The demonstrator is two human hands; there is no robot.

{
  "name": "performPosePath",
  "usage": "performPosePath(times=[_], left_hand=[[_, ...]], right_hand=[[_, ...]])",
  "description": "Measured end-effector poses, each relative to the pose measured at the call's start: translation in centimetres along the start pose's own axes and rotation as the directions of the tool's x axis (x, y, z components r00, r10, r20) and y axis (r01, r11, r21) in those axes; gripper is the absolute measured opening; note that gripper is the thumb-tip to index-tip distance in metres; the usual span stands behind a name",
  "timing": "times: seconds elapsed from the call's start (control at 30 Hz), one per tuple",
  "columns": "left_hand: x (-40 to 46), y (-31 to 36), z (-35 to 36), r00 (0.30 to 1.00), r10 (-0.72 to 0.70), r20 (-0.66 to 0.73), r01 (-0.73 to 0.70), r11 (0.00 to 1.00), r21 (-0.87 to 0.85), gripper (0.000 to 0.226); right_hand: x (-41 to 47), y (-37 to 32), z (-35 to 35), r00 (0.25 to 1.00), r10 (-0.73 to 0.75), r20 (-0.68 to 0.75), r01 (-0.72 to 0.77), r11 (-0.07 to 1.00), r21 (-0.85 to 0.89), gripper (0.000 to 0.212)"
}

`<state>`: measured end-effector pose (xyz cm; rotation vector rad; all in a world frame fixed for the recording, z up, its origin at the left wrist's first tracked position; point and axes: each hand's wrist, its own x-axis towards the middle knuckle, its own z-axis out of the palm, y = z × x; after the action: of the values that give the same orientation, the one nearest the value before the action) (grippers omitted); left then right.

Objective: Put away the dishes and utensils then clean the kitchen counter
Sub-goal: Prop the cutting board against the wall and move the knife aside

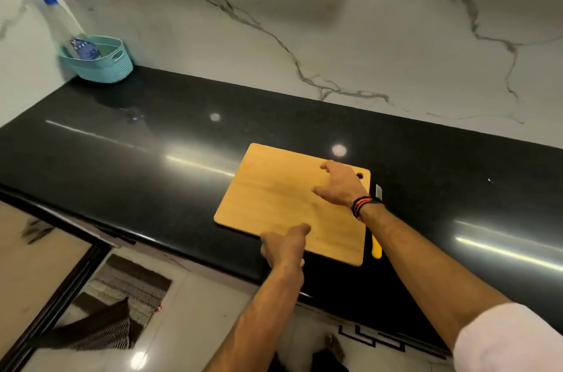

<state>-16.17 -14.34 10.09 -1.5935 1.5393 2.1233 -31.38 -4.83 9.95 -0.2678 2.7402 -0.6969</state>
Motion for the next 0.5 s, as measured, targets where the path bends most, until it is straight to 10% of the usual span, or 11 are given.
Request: performPosePath(times=[0.17, 0.5], left_hand=[[-0.4, -1.0, 1.4, 0.998, 0.010, -0.057, -0.015, 0.996, -0.086, 0.070], [-0.6, -0.6, 3.8, 0.967, -0.005, -0.255, -0.042, 0.983, -0.179, 0.066]], right_hand=[[5.2, 0.0, -0.6, 0.990, -0.067, 0.123, 0.096, 0.963, -0.253, 0.077], [8.9, 0.1, -1.1, 0.980, -0.106, 0.169, 0.141, 0.967, -0.211, 0.070]])
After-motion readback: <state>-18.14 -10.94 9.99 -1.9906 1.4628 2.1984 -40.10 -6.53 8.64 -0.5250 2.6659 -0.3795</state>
